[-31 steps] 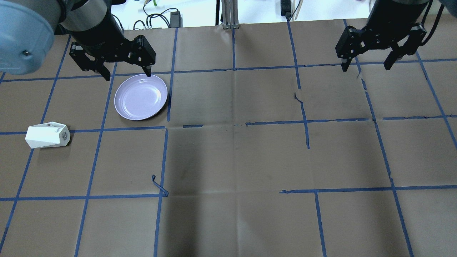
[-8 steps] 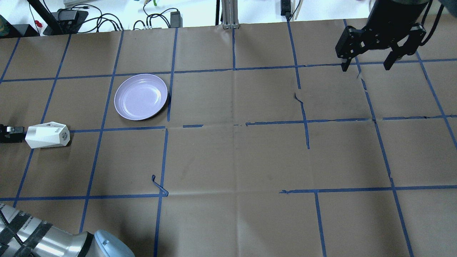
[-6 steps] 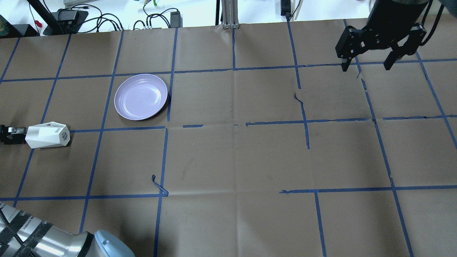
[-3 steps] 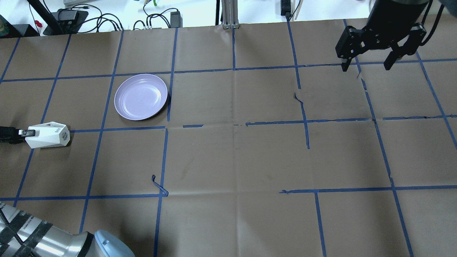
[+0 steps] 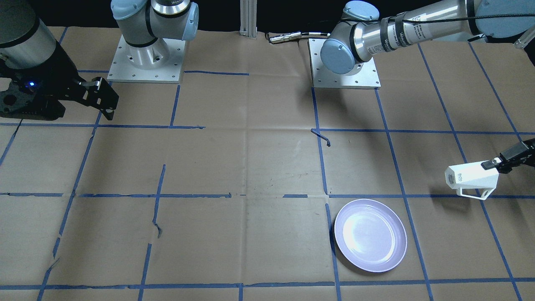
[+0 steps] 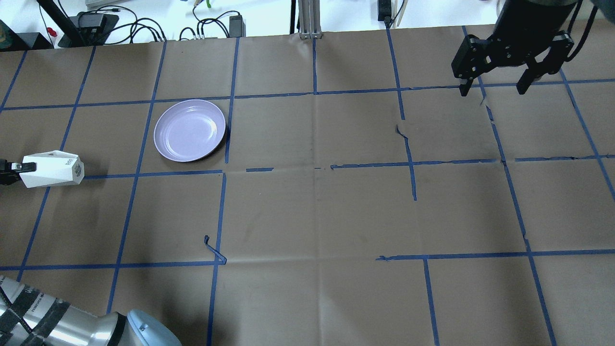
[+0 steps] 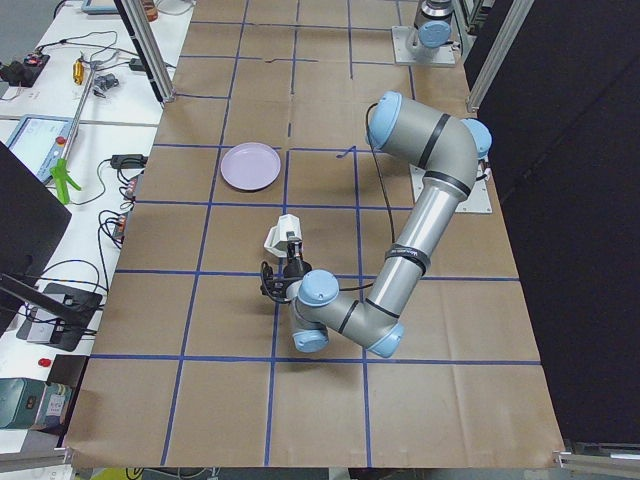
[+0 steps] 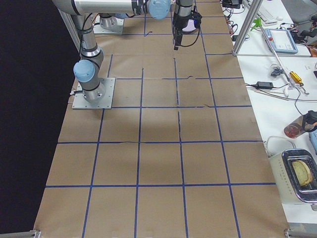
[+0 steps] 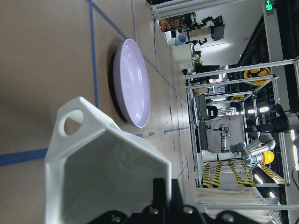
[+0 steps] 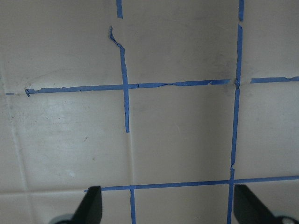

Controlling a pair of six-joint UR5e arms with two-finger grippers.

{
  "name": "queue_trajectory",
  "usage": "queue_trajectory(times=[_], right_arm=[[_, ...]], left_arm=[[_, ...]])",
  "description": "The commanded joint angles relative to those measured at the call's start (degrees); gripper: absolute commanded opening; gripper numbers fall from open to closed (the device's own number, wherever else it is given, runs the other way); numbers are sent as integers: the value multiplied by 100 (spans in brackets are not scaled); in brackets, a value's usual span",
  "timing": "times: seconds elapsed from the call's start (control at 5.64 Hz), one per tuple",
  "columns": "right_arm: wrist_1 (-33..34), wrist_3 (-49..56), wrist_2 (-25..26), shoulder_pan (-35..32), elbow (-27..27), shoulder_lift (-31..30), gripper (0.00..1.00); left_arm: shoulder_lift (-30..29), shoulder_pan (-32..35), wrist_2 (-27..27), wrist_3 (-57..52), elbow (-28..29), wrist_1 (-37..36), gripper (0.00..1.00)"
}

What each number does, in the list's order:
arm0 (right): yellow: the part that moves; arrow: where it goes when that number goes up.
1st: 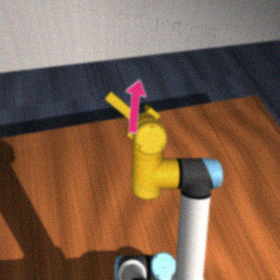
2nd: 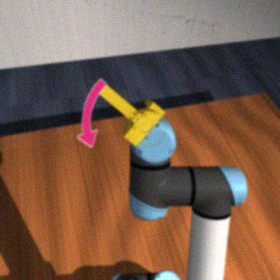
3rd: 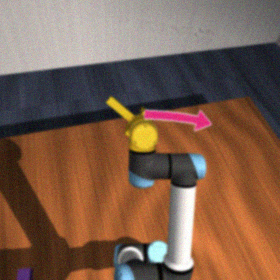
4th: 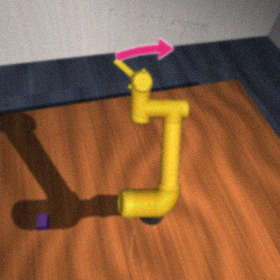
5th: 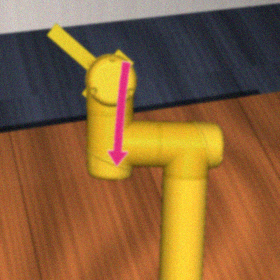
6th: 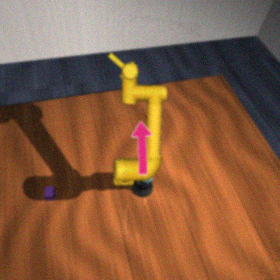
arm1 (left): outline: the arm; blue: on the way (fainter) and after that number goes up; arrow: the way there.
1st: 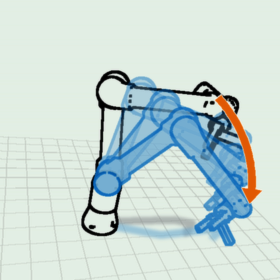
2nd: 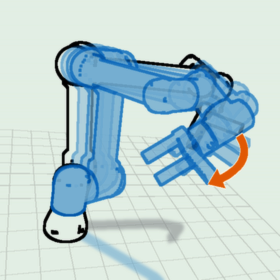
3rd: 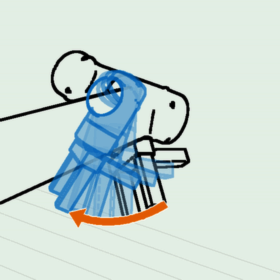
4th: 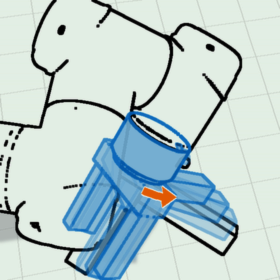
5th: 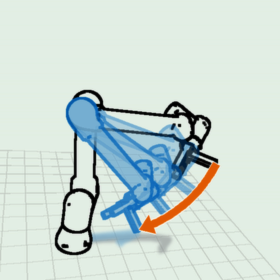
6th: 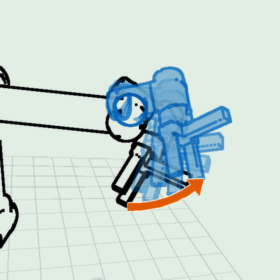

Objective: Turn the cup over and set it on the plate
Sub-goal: 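Lift the cup with the left gripper and rotate it upright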

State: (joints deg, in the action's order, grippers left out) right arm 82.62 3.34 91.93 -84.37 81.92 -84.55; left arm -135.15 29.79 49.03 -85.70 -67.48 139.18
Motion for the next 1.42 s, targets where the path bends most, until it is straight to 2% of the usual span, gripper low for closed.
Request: queue_trajectory(times=[0.0, 0.35, 0.71, 1.06, 1.24], right_arm=[[0, 0, 0, 0, 0, 0, 100], [0, 0, 0, 0, 0, 0, 100], [0, 0, 0, 0, 0, 0, 100], [0, 0, 0, 0, 0, 0, 100], [0, 0, 0, 0, 0, 0, 100]], left_arm=[[828, -17, -34, 471, 7, 477, 0], [1637, 166, -157, 1454, -10, 278, 0], [2524, 1058, 104, 3478, -360, -1778, 0], [3037, 2427, 1480, 5816, -677, -4089, 0], [3100, 3287, 2443, 6593, -696, -4693, 0]])
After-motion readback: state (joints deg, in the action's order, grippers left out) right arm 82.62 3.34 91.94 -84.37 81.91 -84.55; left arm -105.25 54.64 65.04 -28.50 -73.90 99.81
